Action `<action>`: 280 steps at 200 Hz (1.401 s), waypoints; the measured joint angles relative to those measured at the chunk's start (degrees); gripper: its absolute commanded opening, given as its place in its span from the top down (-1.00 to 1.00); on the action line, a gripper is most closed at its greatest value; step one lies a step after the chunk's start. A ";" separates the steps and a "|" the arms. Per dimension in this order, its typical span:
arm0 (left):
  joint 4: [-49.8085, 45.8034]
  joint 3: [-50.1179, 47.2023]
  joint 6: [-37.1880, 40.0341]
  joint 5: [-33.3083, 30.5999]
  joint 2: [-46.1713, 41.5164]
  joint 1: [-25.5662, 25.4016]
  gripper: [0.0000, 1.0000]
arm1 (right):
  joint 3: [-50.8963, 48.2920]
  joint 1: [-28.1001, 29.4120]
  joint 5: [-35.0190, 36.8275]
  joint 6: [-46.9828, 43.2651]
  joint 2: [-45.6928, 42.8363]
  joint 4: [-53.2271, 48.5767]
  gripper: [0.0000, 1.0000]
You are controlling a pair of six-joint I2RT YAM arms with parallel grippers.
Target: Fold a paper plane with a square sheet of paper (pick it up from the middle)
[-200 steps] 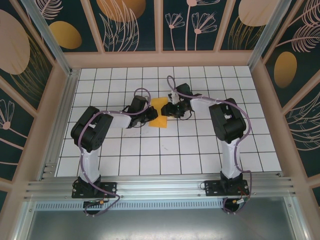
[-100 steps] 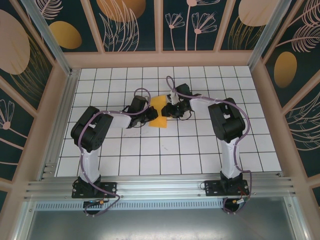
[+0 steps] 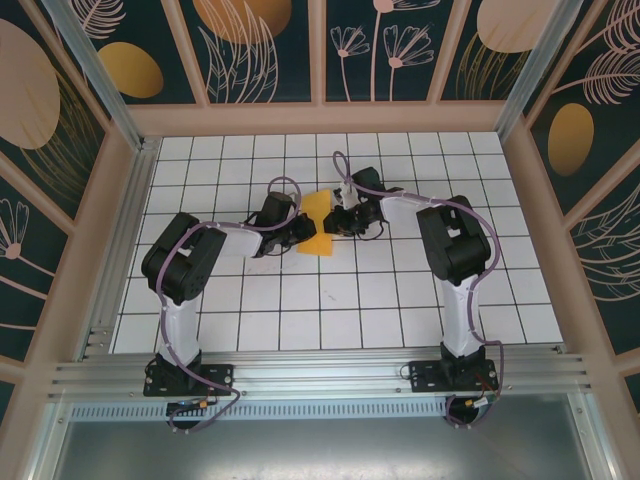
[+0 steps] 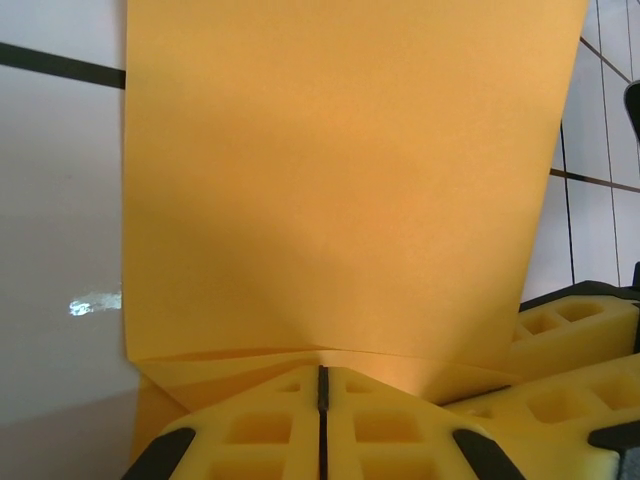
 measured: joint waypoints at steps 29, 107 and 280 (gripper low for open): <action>0.04 -0.07 0.00 -0.04 0.00 0.00 0.80 | 0.00 -0.20 -0.07 0.02 0.00 0.00 0.56; 0.37 -0.42 -0.04 -0.04 -0.11 0.00 0.74 | 0.00 -0.37 -0.66 0.22 0.00 -0.02 0.96; 2.82 -15.93 0.66 -22.49 -31.12 0.00 0.53 | -0.94 10.40 54.55 -2.80 -17.18 -25.42 1.00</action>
